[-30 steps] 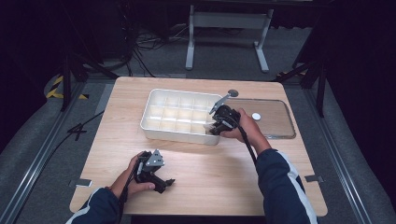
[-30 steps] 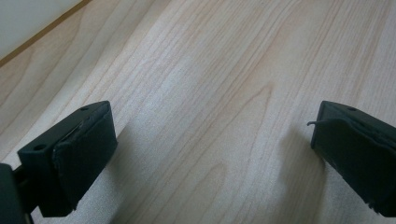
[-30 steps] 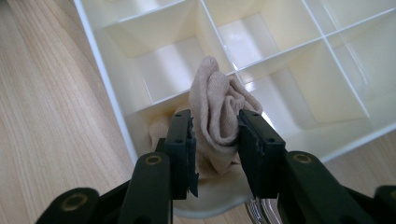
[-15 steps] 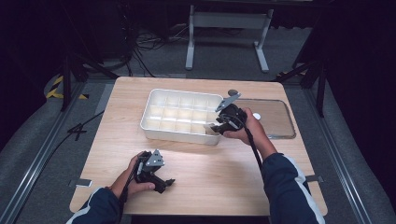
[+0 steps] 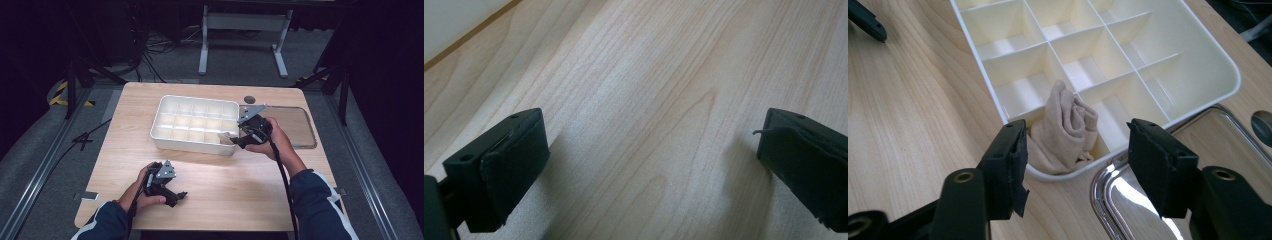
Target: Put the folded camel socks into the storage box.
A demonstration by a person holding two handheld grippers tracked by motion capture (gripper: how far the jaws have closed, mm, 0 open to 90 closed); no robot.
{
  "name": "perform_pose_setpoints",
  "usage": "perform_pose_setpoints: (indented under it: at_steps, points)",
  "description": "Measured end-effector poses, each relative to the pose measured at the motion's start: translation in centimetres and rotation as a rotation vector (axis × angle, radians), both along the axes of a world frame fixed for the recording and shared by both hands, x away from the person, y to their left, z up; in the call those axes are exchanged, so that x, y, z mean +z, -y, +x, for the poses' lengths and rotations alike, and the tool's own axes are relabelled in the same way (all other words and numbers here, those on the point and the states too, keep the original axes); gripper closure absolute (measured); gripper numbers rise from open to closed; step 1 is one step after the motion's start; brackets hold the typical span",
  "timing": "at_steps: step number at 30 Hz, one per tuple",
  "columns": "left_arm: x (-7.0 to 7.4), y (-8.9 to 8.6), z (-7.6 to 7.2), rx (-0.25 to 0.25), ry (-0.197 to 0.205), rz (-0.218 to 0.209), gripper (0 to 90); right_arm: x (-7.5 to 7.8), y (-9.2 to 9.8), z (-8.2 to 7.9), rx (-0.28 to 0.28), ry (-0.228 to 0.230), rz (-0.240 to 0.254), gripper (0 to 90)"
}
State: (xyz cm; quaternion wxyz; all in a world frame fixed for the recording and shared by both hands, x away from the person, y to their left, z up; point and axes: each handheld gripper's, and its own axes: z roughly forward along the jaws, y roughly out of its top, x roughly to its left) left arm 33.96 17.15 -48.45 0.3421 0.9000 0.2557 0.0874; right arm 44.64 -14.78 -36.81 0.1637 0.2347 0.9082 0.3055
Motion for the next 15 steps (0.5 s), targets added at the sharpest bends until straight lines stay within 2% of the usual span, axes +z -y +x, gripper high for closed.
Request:
perform_pose_setpoints:
  at_steps: [11,15]
  points:
    - [0.0,0.0,0.0,0.002,-0.001,-0.001,0.3,-0.3,1.9,-1.7,-0.008,0.035,-0.008,38.4]
    - [0.0,0.0,0.0,0.001,-0.001,-0.001,0.3,-0.4,2.7,-2.2,-0.022,0.061,0.005,38.0]
